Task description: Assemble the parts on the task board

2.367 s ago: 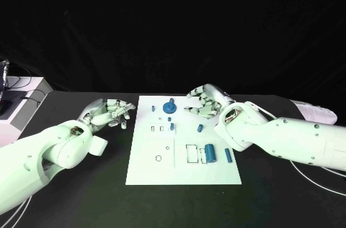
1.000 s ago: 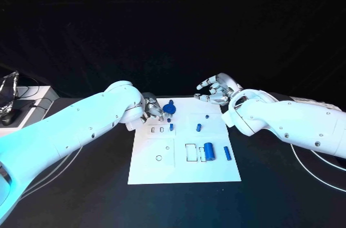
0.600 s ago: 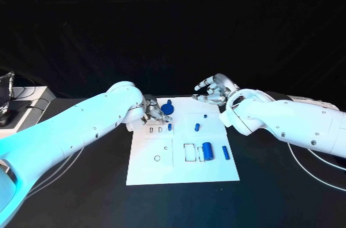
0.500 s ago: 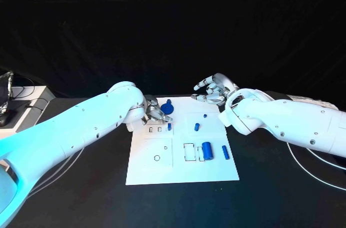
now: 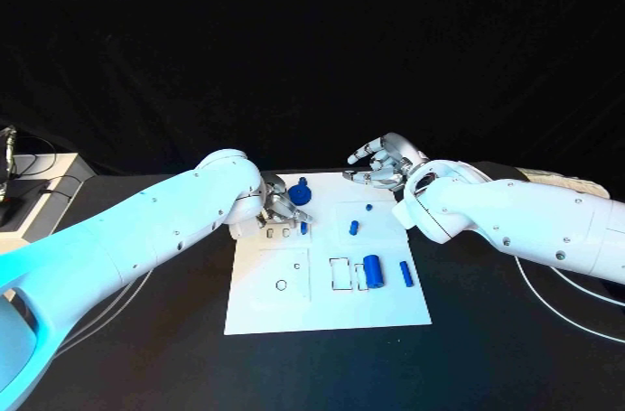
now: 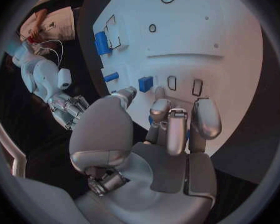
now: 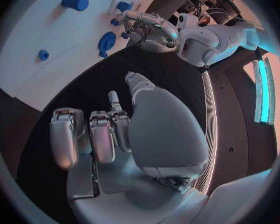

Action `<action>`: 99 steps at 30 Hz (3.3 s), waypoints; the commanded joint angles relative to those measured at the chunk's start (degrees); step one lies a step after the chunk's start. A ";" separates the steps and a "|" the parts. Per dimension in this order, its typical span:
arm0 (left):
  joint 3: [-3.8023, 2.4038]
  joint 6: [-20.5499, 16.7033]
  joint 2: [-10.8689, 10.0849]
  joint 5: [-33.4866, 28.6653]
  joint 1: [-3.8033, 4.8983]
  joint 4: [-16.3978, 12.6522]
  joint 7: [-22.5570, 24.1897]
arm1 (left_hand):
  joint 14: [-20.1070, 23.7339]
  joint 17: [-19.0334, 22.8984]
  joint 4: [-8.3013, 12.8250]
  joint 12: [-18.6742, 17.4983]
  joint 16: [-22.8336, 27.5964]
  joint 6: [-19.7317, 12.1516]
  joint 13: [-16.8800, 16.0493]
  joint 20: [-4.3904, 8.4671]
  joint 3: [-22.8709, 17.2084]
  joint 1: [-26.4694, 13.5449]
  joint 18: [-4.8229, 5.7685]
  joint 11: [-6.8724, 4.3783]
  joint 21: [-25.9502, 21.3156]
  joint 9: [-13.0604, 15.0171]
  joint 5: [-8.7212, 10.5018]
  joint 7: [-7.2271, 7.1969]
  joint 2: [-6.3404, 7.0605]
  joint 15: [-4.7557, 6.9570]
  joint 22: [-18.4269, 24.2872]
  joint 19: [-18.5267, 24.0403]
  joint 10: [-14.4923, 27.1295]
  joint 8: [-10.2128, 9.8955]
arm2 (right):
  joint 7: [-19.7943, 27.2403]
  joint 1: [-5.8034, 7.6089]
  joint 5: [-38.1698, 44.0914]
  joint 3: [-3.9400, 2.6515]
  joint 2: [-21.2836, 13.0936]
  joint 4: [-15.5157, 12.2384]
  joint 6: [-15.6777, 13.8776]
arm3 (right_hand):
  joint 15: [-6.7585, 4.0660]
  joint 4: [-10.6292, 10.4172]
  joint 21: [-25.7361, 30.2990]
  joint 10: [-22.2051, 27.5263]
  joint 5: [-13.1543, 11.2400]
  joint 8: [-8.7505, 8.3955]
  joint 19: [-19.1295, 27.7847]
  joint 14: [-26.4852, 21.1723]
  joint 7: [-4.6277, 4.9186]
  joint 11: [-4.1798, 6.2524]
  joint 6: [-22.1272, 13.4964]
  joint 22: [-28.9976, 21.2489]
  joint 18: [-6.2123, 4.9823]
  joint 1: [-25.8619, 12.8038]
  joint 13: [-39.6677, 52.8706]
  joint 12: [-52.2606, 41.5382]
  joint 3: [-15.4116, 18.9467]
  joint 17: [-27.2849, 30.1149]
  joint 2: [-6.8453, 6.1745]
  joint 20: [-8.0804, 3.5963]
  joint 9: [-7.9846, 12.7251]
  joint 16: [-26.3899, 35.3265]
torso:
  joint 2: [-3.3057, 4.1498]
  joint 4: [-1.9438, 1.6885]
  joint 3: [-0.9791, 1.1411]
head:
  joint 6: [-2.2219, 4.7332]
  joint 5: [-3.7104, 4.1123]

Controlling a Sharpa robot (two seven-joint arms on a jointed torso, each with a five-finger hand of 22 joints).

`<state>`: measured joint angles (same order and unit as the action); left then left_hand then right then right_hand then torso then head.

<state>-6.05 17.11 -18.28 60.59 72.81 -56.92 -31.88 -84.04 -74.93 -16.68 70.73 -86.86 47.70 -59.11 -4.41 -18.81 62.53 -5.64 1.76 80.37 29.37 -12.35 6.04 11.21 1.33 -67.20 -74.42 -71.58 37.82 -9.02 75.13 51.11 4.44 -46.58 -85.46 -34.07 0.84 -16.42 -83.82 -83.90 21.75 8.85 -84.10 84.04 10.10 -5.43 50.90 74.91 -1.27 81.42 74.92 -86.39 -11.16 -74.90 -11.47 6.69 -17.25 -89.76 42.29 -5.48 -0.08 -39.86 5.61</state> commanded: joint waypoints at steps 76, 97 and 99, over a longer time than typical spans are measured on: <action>0.73 -8.71 -7.27 -7.90 -0.98 -8.73 1.24 | -5.10 -12.18 13.35 0.46 -1.71 2.64 -1.15 2.83 -33.57 1.32 2.17 -3.78 3.67 21.51 -9.72 -3.92 1.00 3.73 -7.47 -5.23 -5.39 6.68 | -0.54 -0.05 0.54 -0.03 0.04 1.57 1.52 | -0.06 -0.14 0.62 -1.79 0.70 0.44 -2.69 5.62 -0.16 0.29 0.20 9.24 -0.52 -1.13 11.23 0.09 0.21 -13.79 0.12 -0.13 -0.15 0.20 | -0.90 -0.33 0.13 | -1.64 -0.66; 1.17 -15.37 -10.20 0.60 -3.68 -11.47 1.11 | -5.13 -12.18 14.01 0.78 -1.71 3.08 -1.59 3.03 -33.91 1.25 2.29 -3.97 3.95 21.86 -9.79 -4.10 1.36 3.92 -8.03 -5.70 -5.86 6.57 | -0.32 -0.16 0.53 -0.02 -0.33 1.72 1.49 | -0.07 -0.17 0.67 -1.78 1.00 0.47 -2.68 5.62 -0.17 0.30 0.19 9.21 -0.53 -1.35 11.21 0.10 0.16 -13.79 0.25 -0.14 -0.16 0.21 | -1.47 -0.44 0.23 | -2.38 -1.00; 1.24 -15.48 -10.01 0.74 -3.88 -11.37 1.16 | -5.13 -12.17 14.07 0.89 -1.71 3.16 -1.75 3.05 -33.96 1.23 2.32 -4.00 4.00 21.91 -9.80 -4.13 1.42 3.94 -8.14 -5.78 -5.97 6.56 | -0.31 -0.17 0.53 -0.02 -0.31 1.73 1.51 | -0.07 -0.17 0.67 -1.78 1.00 0.47 -2.68 5.62 -0.17 0.30 0.19 9.21 -0.53 -1.35 11.21 0.10 0.16 -13.79 0.25 -0.14 -0.16 0.21 | -1.41 -0.43 0.24 | -2.34 -1.01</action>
<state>-4.79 3.29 -28.52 59.71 68.99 -68.27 -30.81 -84.05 -74.91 -11.65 71.43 -88.92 48.17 -60.81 -1.34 -44.06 63.57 -3.90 -2.14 84.15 36.47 -21.84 4.38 13.18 5.02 -74.93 -79.95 -77.11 44.22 -9.82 75.00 51.25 4.44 -46.91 -83.74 -33.26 0.83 -16.42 -83.47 -83.90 22.41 9.07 -84.10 84.04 10.10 -5.42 50.90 74.91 -1.27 80.74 74.90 -86.39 -11.16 -74.90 -11.25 6.69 -17.36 -89.76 40.80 -5.98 0.16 -42.27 4.65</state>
